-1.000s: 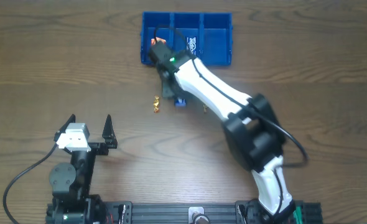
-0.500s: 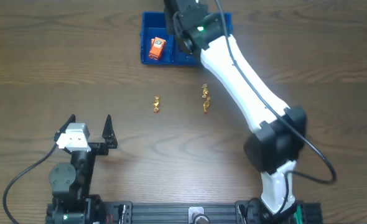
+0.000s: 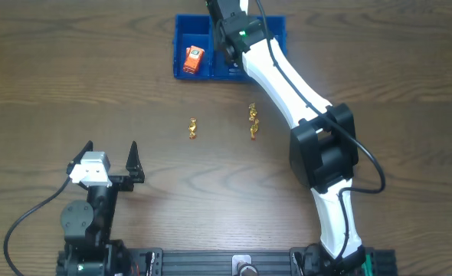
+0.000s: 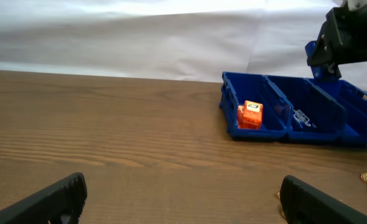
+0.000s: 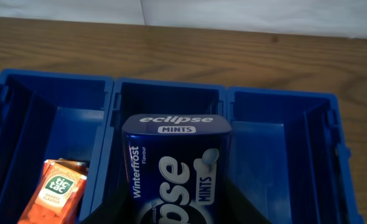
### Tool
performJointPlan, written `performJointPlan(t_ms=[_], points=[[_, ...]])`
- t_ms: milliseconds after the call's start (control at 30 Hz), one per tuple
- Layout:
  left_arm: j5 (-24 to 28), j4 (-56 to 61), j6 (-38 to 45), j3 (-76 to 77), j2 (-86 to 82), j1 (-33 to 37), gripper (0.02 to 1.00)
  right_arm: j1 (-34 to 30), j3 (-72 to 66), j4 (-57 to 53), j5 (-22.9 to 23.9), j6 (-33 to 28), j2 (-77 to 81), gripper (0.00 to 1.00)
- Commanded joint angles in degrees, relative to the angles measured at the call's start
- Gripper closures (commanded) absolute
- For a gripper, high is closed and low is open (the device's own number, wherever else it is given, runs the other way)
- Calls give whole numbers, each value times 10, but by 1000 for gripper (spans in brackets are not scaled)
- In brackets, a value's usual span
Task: Sort Candies Into Trays
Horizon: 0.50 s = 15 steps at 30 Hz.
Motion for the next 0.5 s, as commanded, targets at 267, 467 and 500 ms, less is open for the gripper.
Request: performJointPlan(t_ms=[267, 467, 500], points=[[12, -20, 4, -11, -3, 2, 20, 1, 2, 8, -5, 8, 33, 958], [12, -20, 4, -11, -3, 2, 20, 4, 2, 10, -32, 8, 34, 1], [12, -20, 4, -11, -3, 2, 20, 5, 2, 12, -40, 8, 34, 1]])
